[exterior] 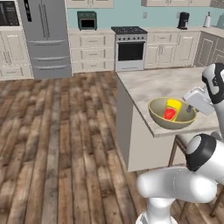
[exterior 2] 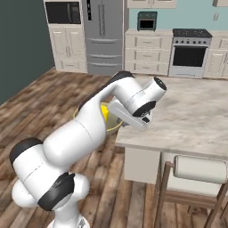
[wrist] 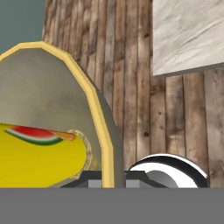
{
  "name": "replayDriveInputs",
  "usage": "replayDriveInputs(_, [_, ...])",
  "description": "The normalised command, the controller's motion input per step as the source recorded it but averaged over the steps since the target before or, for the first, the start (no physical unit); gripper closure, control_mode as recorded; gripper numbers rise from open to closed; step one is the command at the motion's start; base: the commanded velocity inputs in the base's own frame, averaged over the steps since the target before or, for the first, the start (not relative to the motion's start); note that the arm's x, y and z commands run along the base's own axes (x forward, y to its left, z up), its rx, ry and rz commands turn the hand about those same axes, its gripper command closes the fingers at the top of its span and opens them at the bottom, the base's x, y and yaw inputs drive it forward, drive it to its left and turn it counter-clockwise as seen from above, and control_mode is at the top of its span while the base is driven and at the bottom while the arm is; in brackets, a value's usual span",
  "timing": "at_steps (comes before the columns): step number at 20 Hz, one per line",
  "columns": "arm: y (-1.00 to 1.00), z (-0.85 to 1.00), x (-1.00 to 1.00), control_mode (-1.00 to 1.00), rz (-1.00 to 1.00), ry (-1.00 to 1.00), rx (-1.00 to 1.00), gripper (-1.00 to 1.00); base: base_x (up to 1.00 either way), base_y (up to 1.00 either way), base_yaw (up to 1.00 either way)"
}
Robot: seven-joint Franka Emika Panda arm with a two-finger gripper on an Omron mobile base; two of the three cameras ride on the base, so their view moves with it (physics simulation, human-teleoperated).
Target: Place the cup inside the bowl on the dining table and move the bowl to any counter.
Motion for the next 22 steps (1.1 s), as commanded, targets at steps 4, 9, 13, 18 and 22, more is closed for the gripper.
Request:
replayDriveInputs(4, [0.00,0.00,0.00,1.00,0.00,0.00,0.00,1.00,-0.02,0.52,0.00])
replayDriveInputs(9, [0.00,0.00,0.00,1.00,0.00,0.00,0.00,1.00,-0.04,0.51,0.00])
replayDriveInputs(13, [0.00,0.00,0.00,1.00,0.00,0.00,0.00,1.00,-0.02,0.53,0.00])
replayDriveInputs(18, [0.00,0.00,0.00,1.00,0.00,0.00,0.00,1.00,0.00,0.62,0.00])
replayDriveInputs(22, [0.00,0.00,0.00,1.00,0.00,0.00,0.00,1.00,0.00,0.69,0.00])
